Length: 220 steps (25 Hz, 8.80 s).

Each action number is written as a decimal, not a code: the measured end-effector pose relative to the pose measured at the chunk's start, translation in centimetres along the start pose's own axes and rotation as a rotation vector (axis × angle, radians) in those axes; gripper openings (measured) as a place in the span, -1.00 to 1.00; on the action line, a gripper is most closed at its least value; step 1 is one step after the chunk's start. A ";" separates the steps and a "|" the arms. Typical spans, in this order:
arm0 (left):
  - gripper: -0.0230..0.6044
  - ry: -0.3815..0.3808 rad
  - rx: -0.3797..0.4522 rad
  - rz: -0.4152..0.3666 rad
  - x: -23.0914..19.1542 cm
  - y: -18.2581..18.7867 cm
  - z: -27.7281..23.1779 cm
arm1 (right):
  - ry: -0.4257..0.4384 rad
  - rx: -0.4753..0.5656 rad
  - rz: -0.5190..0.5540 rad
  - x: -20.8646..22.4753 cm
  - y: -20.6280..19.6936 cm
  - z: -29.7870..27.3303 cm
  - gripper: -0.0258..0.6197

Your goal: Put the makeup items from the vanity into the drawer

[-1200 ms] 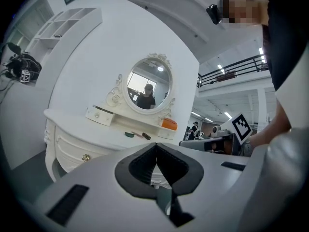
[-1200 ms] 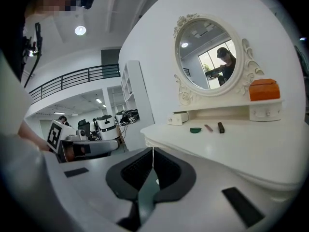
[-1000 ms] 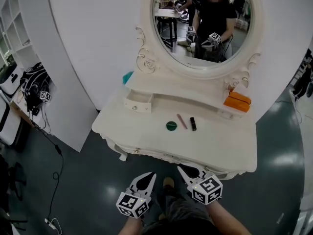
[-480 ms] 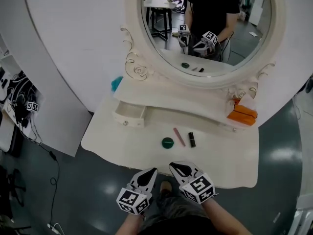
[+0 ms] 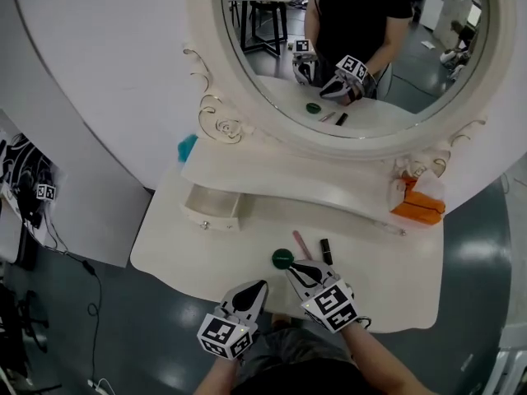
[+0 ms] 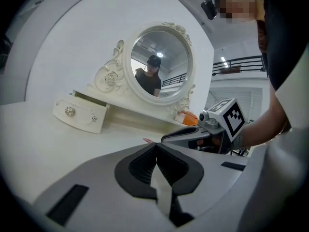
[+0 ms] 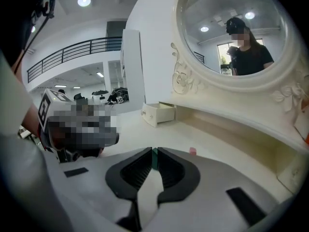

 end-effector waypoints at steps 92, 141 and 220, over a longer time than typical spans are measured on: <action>-0.88 -0.126 -0.087 -0.068 -20.3 10.3 6.5 | 0.042 -0.145 0.122 -5.7 17.8 -18.4 -0.85; -0.88 -0.184 -0.078 -0.063 -19.5 10.7 7.2 | 0.065 -0.191 0.210 -7.2 17.7 -17.3 -0.85; -0.88 -0.202 -0.149 -0.111 -5.6 6.6 -3.2 | -0.182 -0.498 0.049 4.7 -2.6 -3.1 -0.74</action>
Point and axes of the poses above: the fingertips, and each gripper's own axes: z backward along the fingers, x to its right, y out of its top, the point moved 5 cm from there along z, backward along the fingers, and after that the axes turned 14 degrees about -y, right-handed, at the moved point
